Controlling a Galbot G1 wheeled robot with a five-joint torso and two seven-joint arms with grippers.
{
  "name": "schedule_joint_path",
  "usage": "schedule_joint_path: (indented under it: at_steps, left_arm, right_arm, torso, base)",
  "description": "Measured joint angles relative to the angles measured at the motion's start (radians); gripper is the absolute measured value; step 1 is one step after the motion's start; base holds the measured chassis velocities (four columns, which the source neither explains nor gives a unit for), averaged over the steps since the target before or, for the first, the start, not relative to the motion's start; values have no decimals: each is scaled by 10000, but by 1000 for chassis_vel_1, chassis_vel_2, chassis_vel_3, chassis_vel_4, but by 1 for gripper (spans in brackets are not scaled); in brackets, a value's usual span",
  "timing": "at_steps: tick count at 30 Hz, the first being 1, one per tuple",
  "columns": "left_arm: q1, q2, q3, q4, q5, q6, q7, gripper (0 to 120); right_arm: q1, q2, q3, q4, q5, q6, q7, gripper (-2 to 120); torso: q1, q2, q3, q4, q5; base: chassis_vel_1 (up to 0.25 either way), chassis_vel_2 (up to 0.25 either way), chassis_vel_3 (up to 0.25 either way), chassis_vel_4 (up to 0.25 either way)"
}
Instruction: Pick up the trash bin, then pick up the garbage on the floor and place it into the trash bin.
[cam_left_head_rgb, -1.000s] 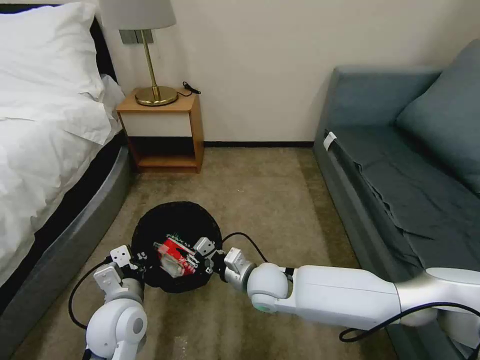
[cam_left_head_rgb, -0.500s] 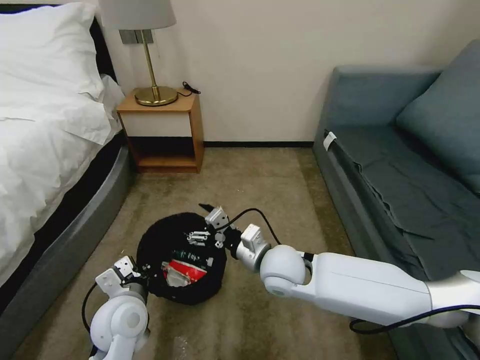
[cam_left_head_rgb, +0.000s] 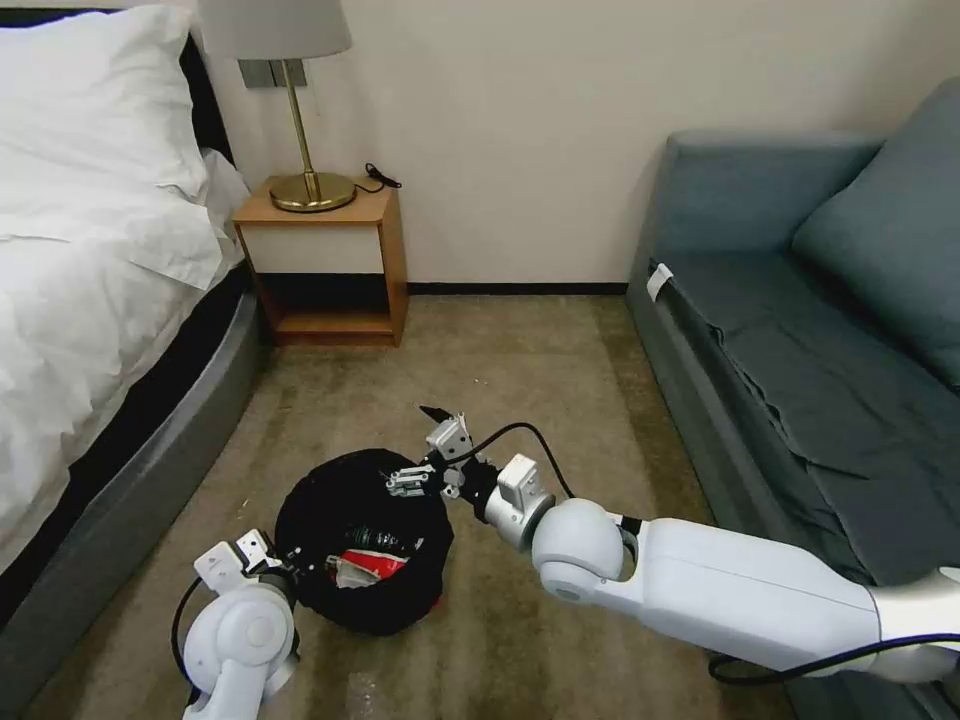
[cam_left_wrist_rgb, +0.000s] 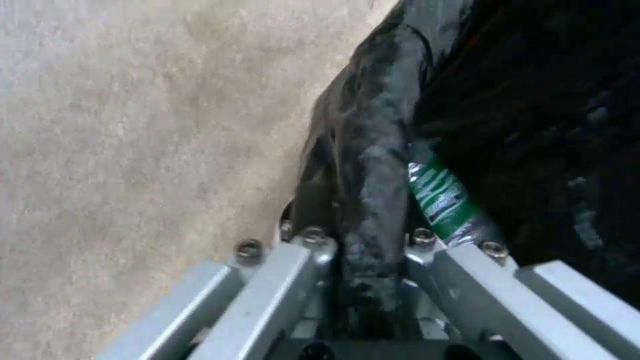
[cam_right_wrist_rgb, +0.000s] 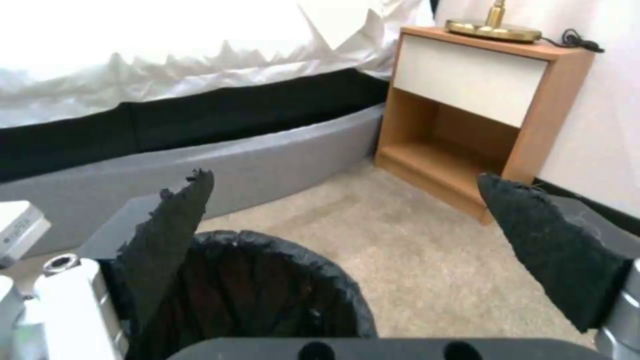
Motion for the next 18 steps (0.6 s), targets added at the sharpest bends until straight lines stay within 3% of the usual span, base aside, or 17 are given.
schedule_joint_path:
  at_steps: [12,14,16,17,18]
  left_arm:
    - [230,31,-39,-12,1679,-629,1277,52]
    - [337,52,-63,-116,2115,-831,1757,62]
    - [559,95,-141,-223,3056,-1543,2909,72]
    - [559,95,-141,-223,3056,-1543,2909,72]
    - [663,127,-203,-244,3591,-2062,3548,75]
  right_arm:
    - [-455,-70,442,-15,-107,35,-19,100]
    - [-594,-104,595,-7,-127,46,-20,100]
    - [-816,-173,975,33,-148,54,-20,100]
    - [-816,-173,975,33,-148,54,-20,100]
    - [-979,-212,1242,63,-170,53,-20,100]
  torso:
    - [0,0,0,1,-1]
    - [0,0,0,0,0]
    - [0,0,0,1,-1]
    - [0,0,0,1,-1]
    - [0,0,0,2,0]
  base:
    - [0,0,0,0]
    - [0,0,0,0]
    - [0,0,0,0]
    - [0,0,0,0]
    - [0,0,0,0]
